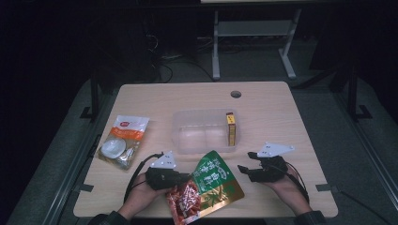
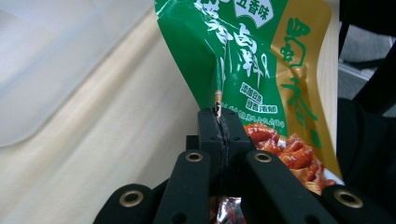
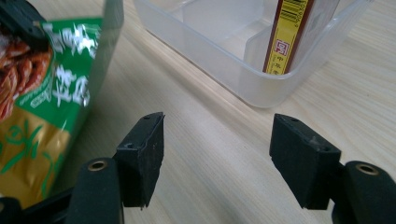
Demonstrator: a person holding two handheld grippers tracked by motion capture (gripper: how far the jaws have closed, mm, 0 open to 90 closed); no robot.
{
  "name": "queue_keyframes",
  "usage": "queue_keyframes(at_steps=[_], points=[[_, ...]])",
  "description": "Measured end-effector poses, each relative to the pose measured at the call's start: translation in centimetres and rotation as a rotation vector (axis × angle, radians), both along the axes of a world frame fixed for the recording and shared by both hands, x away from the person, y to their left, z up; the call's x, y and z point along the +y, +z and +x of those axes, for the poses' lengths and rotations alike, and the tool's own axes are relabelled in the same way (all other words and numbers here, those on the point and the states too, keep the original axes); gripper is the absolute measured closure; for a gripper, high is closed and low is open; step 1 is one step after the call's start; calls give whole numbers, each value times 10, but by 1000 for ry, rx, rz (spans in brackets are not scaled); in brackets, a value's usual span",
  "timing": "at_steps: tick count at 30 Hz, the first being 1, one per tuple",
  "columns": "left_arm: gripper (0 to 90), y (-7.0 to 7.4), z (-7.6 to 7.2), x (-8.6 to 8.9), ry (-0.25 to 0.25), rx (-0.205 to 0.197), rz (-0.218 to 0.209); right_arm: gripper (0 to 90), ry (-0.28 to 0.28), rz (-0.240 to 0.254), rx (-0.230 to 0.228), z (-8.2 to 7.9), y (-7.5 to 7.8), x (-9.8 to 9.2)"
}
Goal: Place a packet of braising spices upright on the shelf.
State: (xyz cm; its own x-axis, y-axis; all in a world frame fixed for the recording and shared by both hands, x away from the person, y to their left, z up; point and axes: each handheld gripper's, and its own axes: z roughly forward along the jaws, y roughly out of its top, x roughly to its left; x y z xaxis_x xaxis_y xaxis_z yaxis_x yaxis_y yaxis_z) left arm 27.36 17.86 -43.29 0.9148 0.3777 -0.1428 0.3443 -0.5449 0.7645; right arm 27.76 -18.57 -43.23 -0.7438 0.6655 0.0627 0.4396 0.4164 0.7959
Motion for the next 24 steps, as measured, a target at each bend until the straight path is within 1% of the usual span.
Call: queue_keyframes(at_steps=[5,8,12,13,16,20,24], points=[[899,10,2,13,41,-15,-36,348,12,12,-3,0,1,0],[899,18,5,23,73,-43,-62,341,25,24,5,-1,1,0],[899,27,7,36,123,-63,-101,334,48,42,8,-3,2,1],[899,29,8,39,141,-67,-120,331,56,48,8,-4,3,2],[899,35,10,48,173,-88,-139,327,78,65,9,-5,4,4],[899,40,11,58,208,-112,-152,309,126,129,32,-6,6,12],[899,41,12,62,219,-107,-170,296,179,151,30,-5,7,29]])
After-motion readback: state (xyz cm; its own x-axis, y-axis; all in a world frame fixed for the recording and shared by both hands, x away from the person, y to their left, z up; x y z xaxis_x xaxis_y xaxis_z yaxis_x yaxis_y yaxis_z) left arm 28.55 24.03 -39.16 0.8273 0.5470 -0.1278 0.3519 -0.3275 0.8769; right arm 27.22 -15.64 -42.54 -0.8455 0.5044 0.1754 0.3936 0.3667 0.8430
